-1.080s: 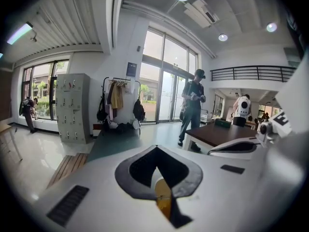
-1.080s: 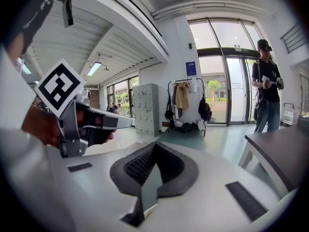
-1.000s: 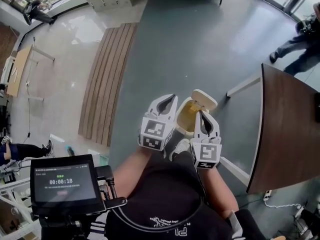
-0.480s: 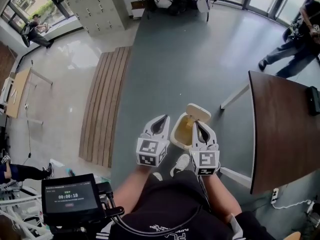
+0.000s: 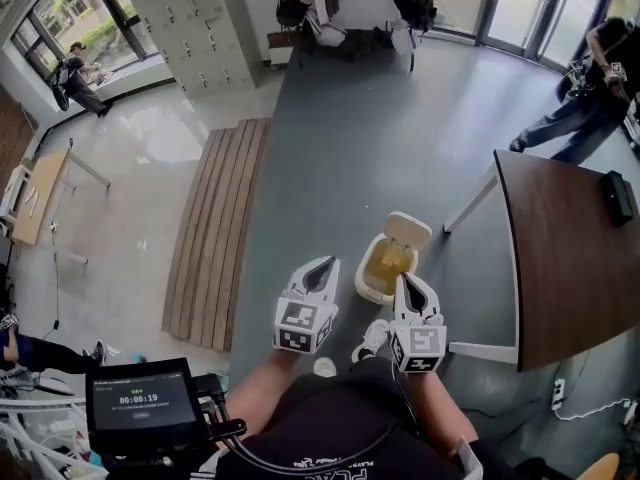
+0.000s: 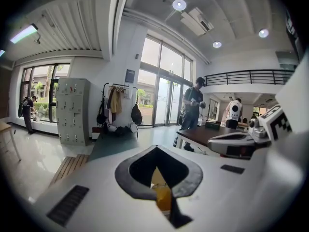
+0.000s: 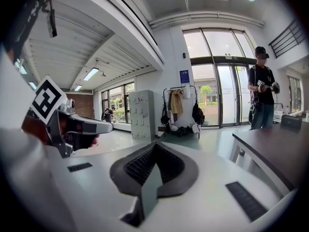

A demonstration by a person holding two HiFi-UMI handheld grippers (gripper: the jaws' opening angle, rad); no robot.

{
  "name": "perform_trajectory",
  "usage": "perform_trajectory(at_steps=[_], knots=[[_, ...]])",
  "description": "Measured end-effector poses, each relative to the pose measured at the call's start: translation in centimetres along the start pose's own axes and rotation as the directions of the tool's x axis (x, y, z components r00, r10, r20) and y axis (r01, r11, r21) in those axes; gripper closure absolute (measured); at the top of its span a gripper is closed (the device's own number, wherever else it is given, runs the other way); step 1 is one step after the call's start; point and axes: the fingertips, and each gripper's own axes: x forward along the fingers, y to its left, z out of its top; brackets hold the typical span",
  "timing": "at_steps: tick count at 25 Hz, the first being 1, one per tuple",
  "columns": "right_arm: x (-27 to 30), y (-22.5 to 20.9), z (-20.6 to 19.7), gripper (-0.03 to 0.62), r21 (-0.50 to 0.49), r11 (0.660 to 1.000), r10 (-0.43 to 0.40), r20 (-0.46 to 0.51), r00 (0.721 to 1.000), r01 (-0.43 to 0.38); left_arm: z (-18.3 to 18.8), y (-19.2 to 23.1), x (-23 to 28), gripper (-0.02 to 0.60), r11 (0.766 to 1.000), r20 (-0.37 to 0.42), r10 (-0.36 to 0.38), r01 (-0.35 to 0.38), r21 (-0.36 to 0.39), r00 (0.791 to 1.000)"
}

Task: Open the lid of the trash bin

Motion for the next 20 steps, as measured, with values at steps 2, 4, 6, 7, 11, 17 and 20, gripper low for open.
perform_trajectory(at_steps=[2,4,6,7,11,17,20], knots=[[-1.1,2.0,-1.1,0.595,-0.003,1.000,0.006,-0.015,1.000,-0.006,-1.3,0.6,-2.2,0.583,1.000,-0.009,0.006,-0.007,-0.003,1.000],[-2.3,4.4,-1.3,0.595,-0.010,1.000,0.013,-0.018,1.000,-0.013,-2.7,1.1,-4.7,0.583,1.000,-0.021,0.014,-0.014,-0.015,1.000],[-3.7,6.4,-1.0,0.595,-0.017,1.000,0.020,-0.008,1.000,-0.020,-3.6,1.1,-7.2,0.583,1.000,-0.024,0.015,-0.016,-0.024,1.000],[-4.3,7.3,-0.8,0.595,-0.021,0.999,0.024,0.000,1.000,-0.024,-3.8,1.0,-8.3,0.583,1.000,-0.022,0.013,-0.014,-0.024,1.000],[-5.8,10.2,-1.1,0.595,-0.040,0.999,0.038,0.019,0.999,-0.037,-5.0,1.0,-11.1,0.583,1.000,-0.008,0.000,0.000,-0.026,1.000],[-10.6,15.2,-0.8,0.595,-0.066,0.994,0.083,0.019,0.996,-0.082,-4.6,-0.7,-15.1,0.583,0.999,0.016,-0.017,0.018,-0.033,1.000],[-11.9,16.1,0.0,0.595,-0.061,0.993,0.100,0.038,0.994,-0.097,-3.8,-2.3,-15.7,0.583,0.999,0.024,-0.044,0.044,-0.005,0.999]])
